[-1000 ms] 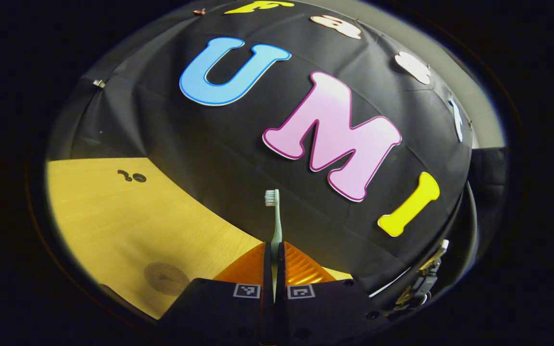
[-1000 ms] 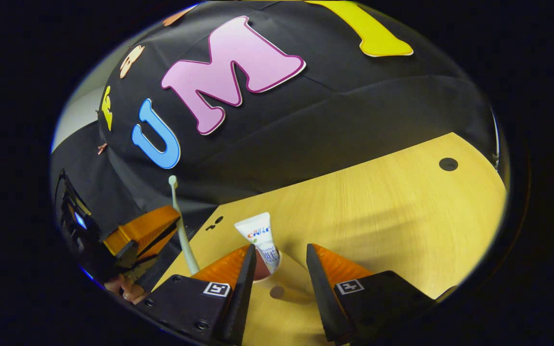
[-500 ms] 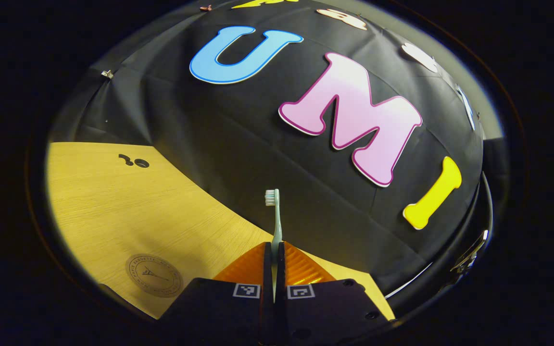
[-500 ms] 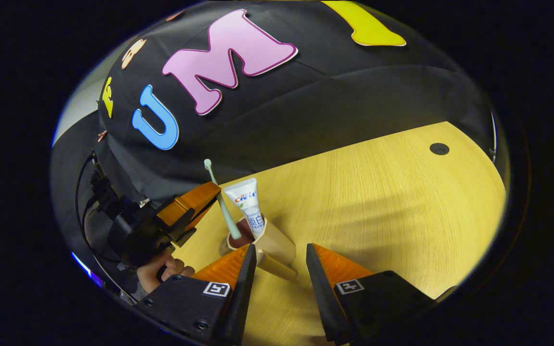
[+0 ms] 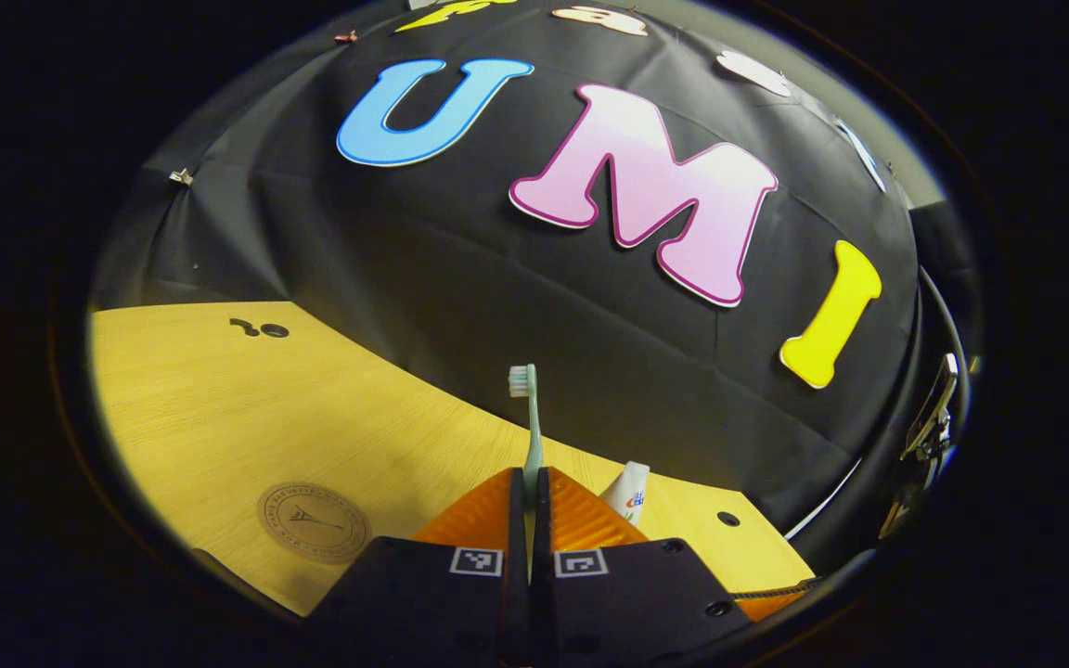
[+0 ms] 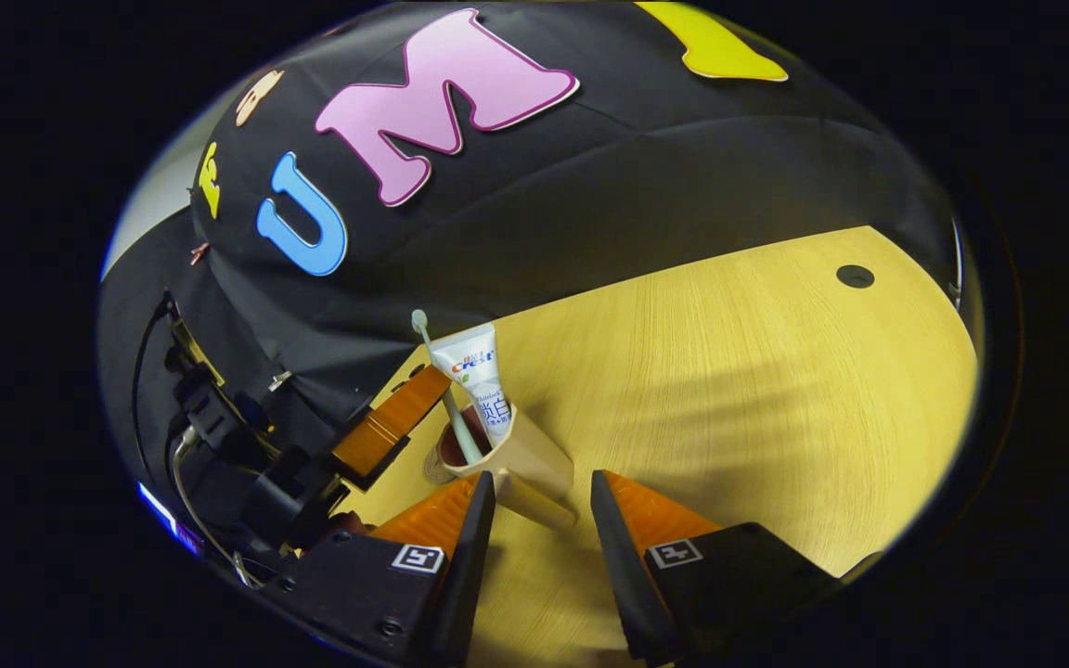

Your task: Put the toothbrush and toothpaste on the desktop into the cup, then pick up the cup and place it on the coaster on the desktop.

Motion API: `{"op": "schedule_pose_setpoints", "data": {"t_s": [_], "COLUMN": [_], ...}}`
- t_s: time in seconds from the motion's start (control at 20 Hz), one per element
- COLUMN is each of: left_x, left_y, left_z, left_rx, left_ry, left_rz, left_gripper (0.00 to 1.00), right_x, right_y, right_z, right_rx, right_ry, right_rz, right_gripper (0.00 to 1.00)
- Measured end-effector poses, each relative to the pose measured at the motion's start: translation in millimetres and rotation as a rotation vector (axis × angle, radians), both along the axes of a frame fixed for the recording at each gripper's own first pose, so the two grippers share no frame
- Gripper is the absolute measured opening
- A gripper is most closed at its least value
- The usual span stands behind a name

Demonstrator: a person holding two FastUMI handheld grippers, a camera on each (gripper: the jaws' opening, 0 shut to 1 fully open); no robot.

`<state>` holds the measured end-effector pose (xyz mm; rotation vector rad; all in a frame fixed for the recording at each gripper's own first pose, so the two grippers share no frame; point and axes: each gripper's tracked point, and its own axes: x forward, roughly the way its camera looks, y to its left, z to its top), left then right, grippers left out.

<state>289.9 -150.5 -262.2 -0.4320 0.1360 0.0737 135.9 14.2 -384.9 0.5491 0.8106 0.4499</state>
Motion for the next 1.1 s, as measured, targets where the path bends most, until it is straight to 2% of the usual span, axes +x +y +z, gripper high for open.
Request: {"op": "schedule_pose_setpoints", "data": {"t_s": [0.25, 0.4, 0.45, 0.5, 0.6, 0.65, 0.7, 0.75, 0.8, 0.85, 0.9, 1.0, 1.05, 1.1], "left_x": [-5, -7, -8, -11, -16, -19, -23, -28, -36, -44, -53, -74, -86, -99], "left_y": [-5, -13, -12, -11, -11, -8, -6, -3, 1, 5, 9, 15, 22, 31], "left_z": [-9, -15, -18, -15, -13, -14, -14, -14, -12, -12, -11, -12, -13, -17], "left_rx": [0.048, 0.057, 0.063, 0.069, 0.065, 0.062, 0.060, 0.057, 0.051, 0.045, 0.039, 0.053, 0.075, 0.105], "left_ry": [0.003, 0.023, 0.030, 0.027, 0.032, 0.042, 0.050, 0.060, 0.068, 0.078, 0.088, 0.122, 0.147, 0.175], "left_rz": [-0.012, -0.047, -0.047, -0.048, -0.053, -0.054, -0.055, -0.057, -0.057, -0.055, -0.061, -0.084, -0.086, -0.083], "left_gripper": [0.09, 0.11, 0.24, 0.16, 0.26, 0.22, 0.33, 0.38, 0.51, 0.32, 0.43, 0.46, 0.54, 0.57], "right_x": [-8, -12, -13, -14, -15, -15, -16, -14, -13, -12, -12, -13, -14, -16], "right_y": [11, 14, 15, 15, 15, 14, 13, 12, 12, 13, 15, 18, 20, 21], "right_z": [0, 3, 3, 5, 7, 7, 8, 10, 11, 12, 13, 12, 10, 8], "right_rx": [-0.017, -0.022, -0.025, -0.027, -0.035, -0.044, -0.057, -0.067, -0.077, -0.083, -0.091, -0.121, -0.142, -0.174], "right_ry": [0.003, 0.000, -0.001, -0.003, 0.000, -0.002, -0.005, -0.010, -0.012, -0.011, -0.006, 0.008, 0.014, 0.020], "right_rz": [0.044, 0.059, 0.063, 0.068, 0.084, 0.094, 0.108, 0.118, 0.130, 0.144, 0.162, 0.208, 0.229, 0.260], "right_gripper": [0.64, 0.64, 0.64, 0.64, 0.64, 0.64, 0.64, 0.64, 0.64, 0.64, 0.64, 0.64, 0.64, 0.64]}}
